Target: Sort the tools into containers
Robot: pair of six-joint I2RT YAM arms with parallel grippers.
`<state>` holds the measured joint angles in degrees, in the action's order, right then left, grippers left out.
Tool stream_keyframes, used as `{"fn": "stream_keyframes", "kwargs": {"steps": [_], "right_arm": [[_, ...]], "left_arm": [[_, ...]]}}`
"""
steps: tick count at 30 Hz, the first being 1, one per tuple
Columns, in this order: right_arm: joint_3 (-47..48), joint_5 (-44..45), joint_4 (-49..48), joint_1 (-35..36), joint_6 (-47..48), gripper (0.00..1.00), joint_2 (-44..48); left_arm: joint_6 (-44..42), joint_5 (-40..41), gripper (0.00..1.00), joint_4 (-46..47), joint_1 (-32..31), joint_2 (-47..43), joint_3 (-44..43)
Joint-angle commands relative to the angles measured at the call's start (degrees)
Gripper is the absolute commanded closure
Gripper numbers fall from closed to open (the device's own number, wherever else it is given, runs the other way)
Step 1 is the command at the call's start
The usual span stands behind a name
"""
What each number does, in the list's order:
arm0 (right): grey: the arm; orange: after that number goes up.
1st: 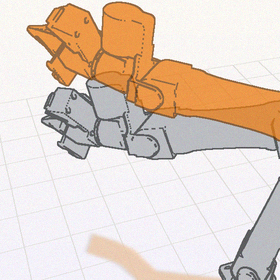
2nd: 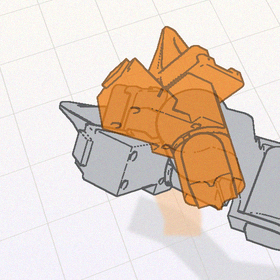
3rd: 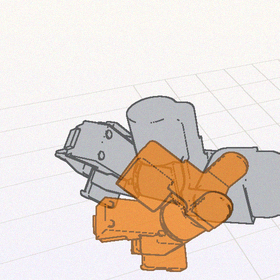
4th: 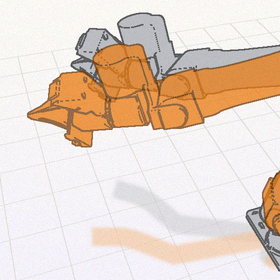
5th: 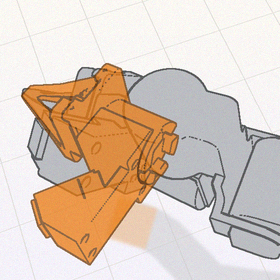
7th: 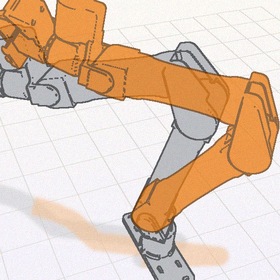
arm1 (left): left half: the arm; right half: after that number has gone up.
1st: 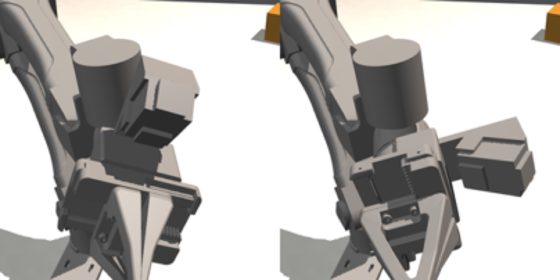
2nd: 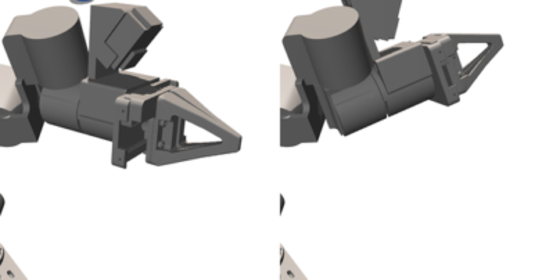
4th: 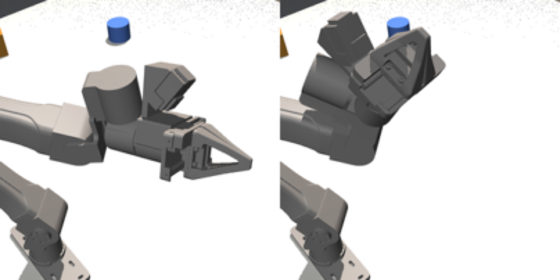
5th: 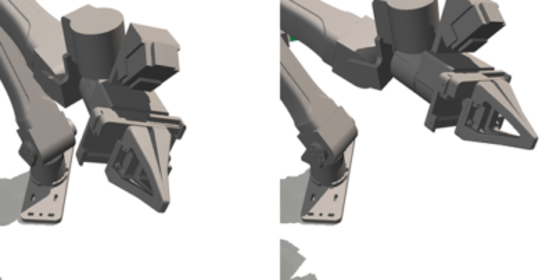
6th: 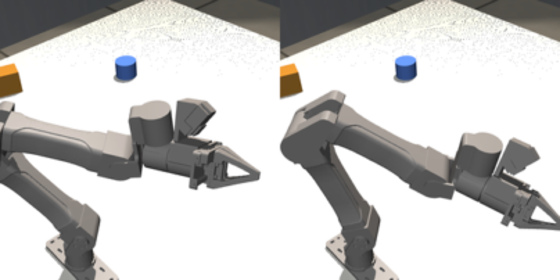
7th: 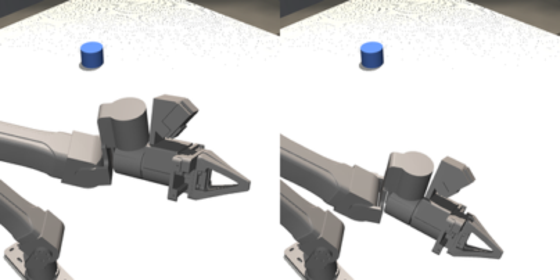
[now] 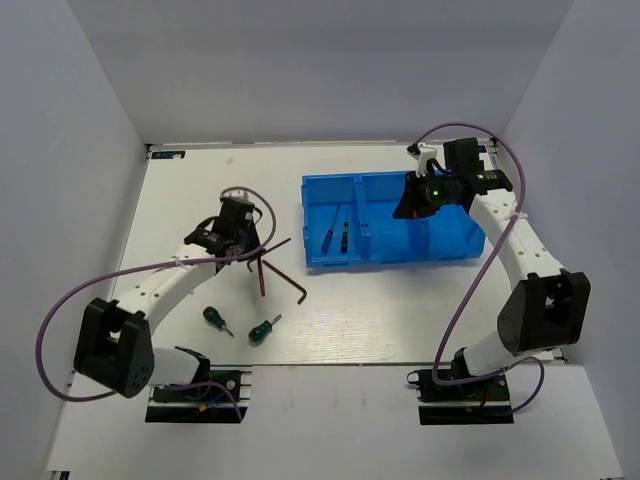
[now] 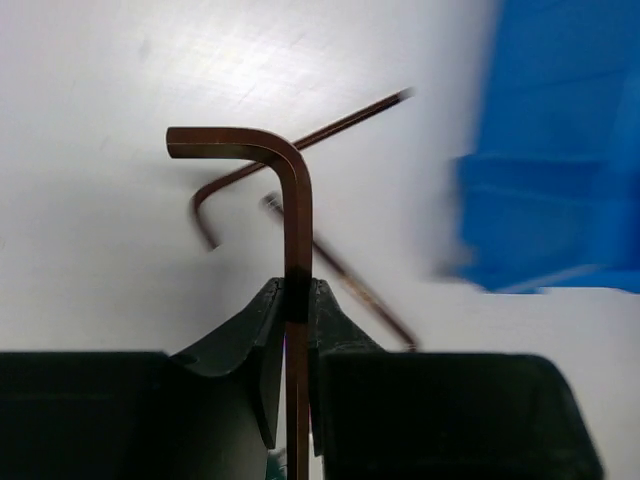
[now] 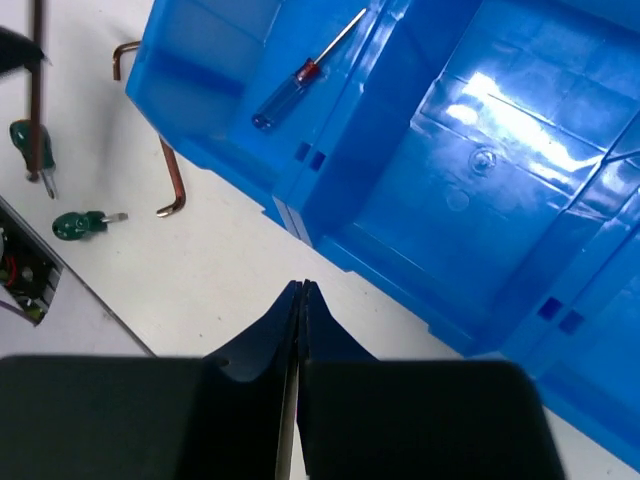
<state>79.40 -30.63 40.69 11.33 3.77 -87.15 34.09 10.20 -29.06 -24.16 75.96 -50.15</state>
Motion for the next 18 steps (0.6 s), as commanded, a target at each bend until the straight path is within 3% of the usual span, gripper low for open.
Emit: {"fn": "stream_keyframes", "kwargs": {"steps": [1, 3, 9, 15, 18], "right_arm": [[-1.34, -1.02, -0.08, -0.70, 1.85, 1.00, 2.69], [-2.22, 2.83, -0.69, -1.05, 2.73, 1.00, 3.74], [-6.35, 14.98, -4.38, -2.28, 2.73, 1.00, 7.34], [-10.21, 18.50, -6.14, -4.21, 2.38, 1.00, 10.60], [-11.80, 18.68, -6.67, -5.18, 1.60, 1.00, 12.79]], "left_arm": [[-6.65, -10.68, 1.00, 4.96, -0.88, -3.37, -7.57], [-9.03, -16.76, 1.00, 10.41, -1.41, -0.05, -9.60], [-10.53, -35.83, 1.00, 19.82, -6.15, 16.74, -28.11], [-9.05, -40.78, 1.00, 21.49, -12.48, 34.85, -48.33], [-5.02, -39.90, 1.00, 24.39, -14.06, 40.03, -52.07]]}}
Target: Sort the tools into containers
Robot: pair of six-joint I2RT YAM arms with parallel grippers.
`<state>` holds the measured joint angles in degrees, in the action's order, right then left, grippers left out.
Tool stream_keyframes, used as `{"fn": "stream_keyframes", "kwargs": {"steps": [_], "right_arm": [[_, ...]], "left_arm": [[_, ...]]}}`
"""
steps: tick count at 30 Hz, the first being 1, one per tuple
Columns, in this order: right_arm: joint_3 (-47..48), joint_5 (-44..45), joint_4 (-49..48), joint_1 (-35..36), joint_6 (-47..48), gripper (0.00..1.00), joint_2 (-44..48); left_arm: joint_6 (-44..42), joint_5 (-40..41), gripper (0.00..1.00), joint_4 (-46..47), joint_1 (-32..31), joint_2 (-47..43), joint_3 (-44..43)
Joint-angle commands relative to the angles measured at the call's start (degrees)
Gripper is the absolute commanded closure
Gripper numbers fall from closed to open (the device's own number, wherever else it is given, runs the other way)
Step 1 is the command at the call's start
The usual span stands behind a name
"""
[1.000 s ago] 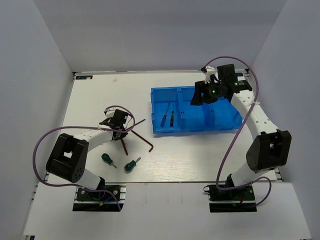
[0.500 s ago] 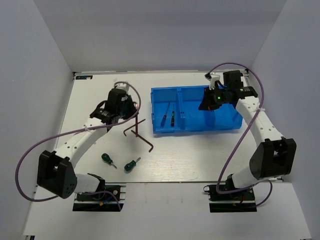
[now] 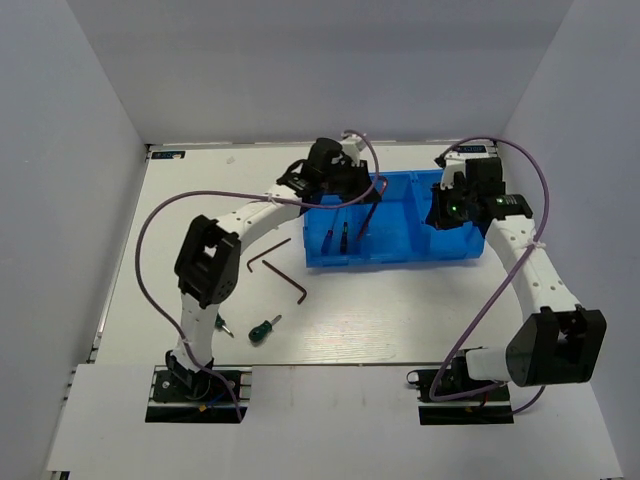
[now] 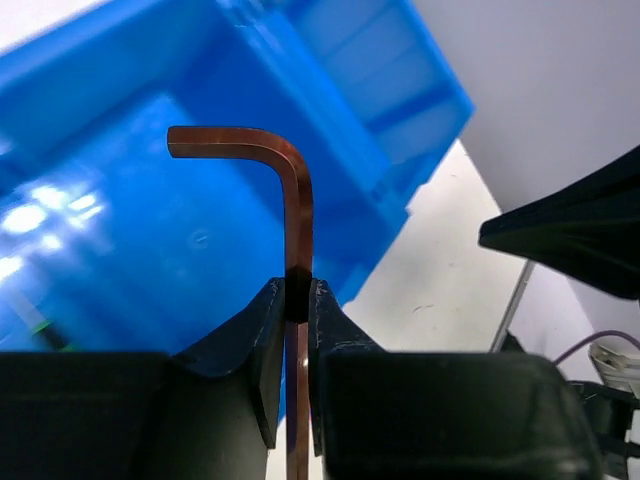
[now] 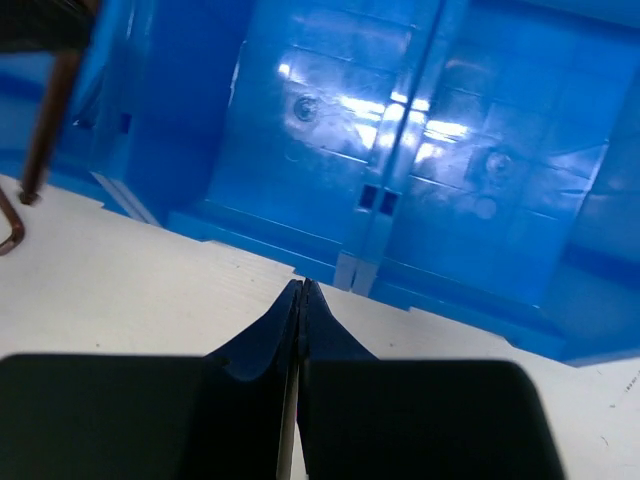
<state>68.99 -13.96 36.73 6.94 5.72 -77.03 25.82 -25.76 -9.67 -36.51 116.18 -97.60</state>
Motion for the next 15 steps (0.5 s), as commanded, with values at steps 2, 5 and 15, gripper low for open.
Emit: {"fn": "stream_keyframes", "kwargs": {"steps": [2, 5, 15], "right_arm": [[-2.63, 1.83, -3.59, -1.67, -0.79, 1.00, 4.25], [-4.47, 0.69, -4.65, -2.63, -0.88, 1.00, 5.49], [-5.54, -4.85, -4.65, -3.69, 0.52, 0.68, 4.79]], "left_arm": [[5.28, -0.72, 1.00, 5.63, -2.42, 1.50, -5.93], [6.52, 4.46, 1.00, 5.03, -4.00, 3.96, -7.33], [6.52, 11.08, 0.44, -3.06, -6.03, 9.23, -14.72]]}}
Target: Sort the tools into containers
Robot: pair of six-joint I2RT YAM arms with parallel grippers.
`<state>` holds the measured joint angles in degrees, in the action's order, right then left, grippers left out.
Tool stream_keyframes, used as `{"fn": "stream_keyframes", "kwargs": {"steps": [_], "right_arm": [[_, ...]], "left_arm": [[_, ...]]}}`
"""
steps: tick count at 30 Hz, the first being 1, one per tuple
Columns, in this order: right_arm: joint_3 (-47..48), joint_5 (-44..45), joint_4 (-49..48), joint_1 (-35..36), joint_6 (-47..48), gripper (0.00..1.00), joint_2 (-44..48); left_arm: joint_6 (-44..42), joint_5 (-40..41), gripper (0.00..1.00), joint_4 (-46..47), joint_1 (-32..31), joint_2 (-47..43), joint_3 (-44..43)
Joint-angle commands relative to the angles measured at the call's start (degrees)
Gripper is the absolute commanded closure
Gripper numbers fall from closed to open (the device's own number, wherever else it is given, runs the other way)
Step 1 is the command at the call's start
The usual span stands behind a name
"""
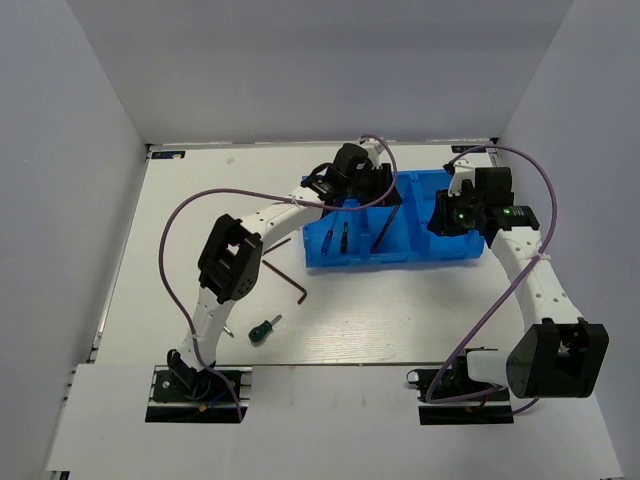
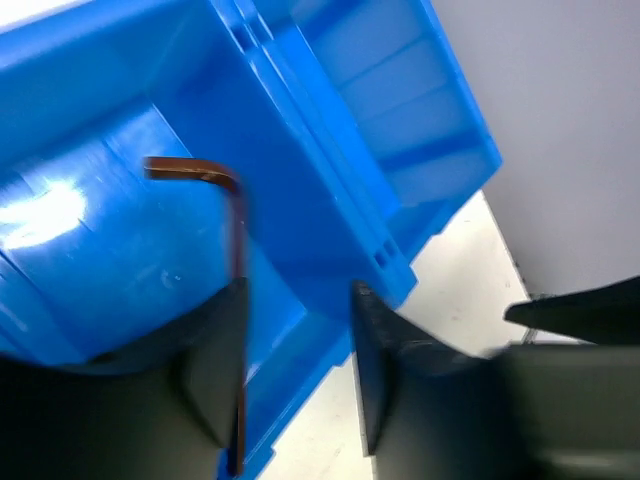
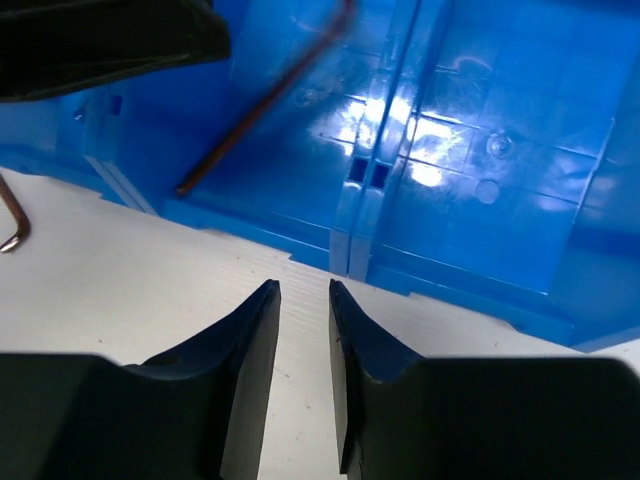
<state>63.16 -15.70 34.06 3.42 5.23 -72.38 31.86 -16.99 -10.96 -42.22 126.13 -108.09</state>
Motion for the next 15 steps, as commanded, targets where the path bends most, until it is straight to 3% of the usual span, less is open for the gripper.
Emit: {"fn": "stream_keyframes", "kwargs": {"steps": [1, 5, 7, 8, 9, 10, 11, 13, 15], "right_arm": [[0.39, -4.58, -1.90, -0.26, 1.09, 0.67, 0.13], [0.57, -8.02, -1.81, -0.17, 3.72, 0.66, -0.13], [1.00, -11.44, -1.28, 0.01, 4.96, 0.68, -0.39], [1.27, -14.85, -0.93, 0.09, 6.70, 0.72, -0.31], [1.53, -20.10, 0.29, 0.36, 9.24, 0.74, -0.39], [1.71, -23.03, 0.82, 1.05, 12.23, 0.77, -0.83], [2.49, -31.58, 2.66, 1.93, 14.00, 0.80, -1.18], [2.50, -35.52, 5.99, 4.47, 22.15, 0.88, -1.80], [1.71, -35.81, 6.01, 9.39, 26.98, 0.92, -2.06]], "left_arm": [[0.49, 2.93, 0.41, -2.30, -0.32, -0.71, -4.84], [-0.66, 2.93, 0.40, -2.31, -0.32, -2.10, -5.46], [-1.18, 3.54, 0.44, -3.10, -0.32, -3.34, -6.24], [-2.49, 4.33, 0.51, -4.49, -0.32, -4.21, -6.25], [-3.11, 5.29, 0.74, -5.46, -0.32, -7.01, -6.25], [-3.64, 8.35, 0.85, -6.61, -0.32, -9.12, -4.08], [-4.17, 10.21, 0.93, -8.36, 0.37, -11.75, -1.79], [-4.96, 17.90, 1.00, -9.86, 0.99, -22.29, 8.96], [-4.96, 24.78, 0.95, -13.18, 2.30, -30.28, 17.26]]}}
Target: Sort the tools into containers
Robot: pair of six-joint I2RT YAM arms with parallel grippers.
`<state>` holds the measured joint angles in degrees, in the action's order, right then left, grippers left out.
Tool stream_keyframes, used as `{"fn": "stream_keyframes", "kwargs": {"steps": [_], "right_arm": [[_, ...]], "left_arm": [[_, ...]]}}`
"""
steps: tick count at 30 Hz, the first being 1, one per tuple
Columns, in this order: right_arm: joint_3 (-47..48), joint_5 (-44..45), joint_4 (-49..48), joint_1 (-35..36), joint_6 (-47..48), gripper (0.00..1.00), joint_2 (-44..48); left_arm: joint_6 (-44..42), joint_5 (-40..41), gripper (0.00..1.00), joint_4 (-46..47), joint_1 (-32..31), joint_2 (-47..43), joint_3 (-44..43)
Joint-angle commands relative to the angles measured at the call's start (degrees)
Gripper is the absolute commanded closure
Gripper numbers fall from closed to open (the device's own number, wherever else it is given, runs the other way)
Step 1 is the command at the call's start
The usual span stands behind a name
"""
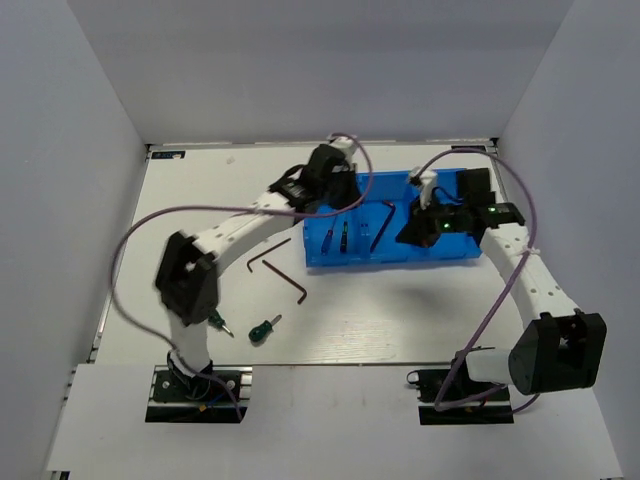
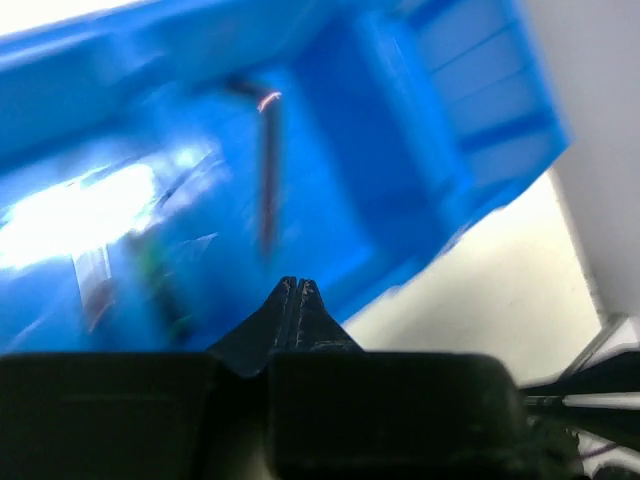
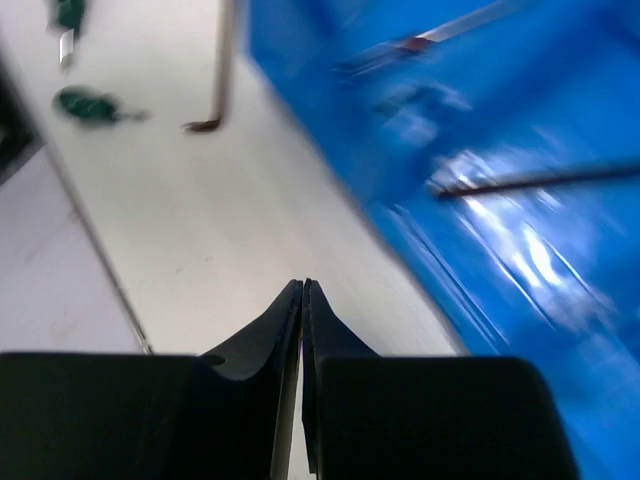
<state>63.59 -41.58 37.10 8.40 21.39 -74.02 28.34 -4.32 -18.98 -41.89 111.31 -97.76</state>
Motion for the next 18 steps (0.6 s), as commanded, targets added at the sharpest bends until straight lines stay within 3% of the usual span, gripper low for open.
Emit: {"fn": "stream_keyframes", "kwargs": {"steps": [1, 3, 5, 10, 14, 18], "right_arm": [[1.10, -9.31, 3.24, 10.61, 11.91, 0.92, -1.38], [1.09, -4.22, 2.98, 15.04, 12.71, 0.92, -3.31], [1.44, 3.22, -0.62, 24.07, 11.32, 0.87, -4.81], [8.29, 17.13, -7.22, 39.31, -1.31, 0.77, -14.40], [20.32, 22.41, -5.65, 44.76, -7.82, 0.65, -28.23], [29.56, 26.98, -4.67, 48.45, -11.80, 0.55, -38.37]], "left_arm": [[-0.66, 18.14, 0.72, -7.01, 2.60, -22.90, 14.45], [3.97, 25.02, 0.49, -15.15, 5.05, -29.19, 23.34], [8.64, 28.12, 0.34, -21.42, 6.55, -37.16, 27.86], [26.22, 32.96, 0.30, -34.79, 7.61, -55.99, 40.96], [30.46, 36.22, 0.27, -39.11, 7.61, -69.43, 43.70], [30.99, 37.89, 0.27, -45.34, 7.61, -71.49, 40.82]]}}
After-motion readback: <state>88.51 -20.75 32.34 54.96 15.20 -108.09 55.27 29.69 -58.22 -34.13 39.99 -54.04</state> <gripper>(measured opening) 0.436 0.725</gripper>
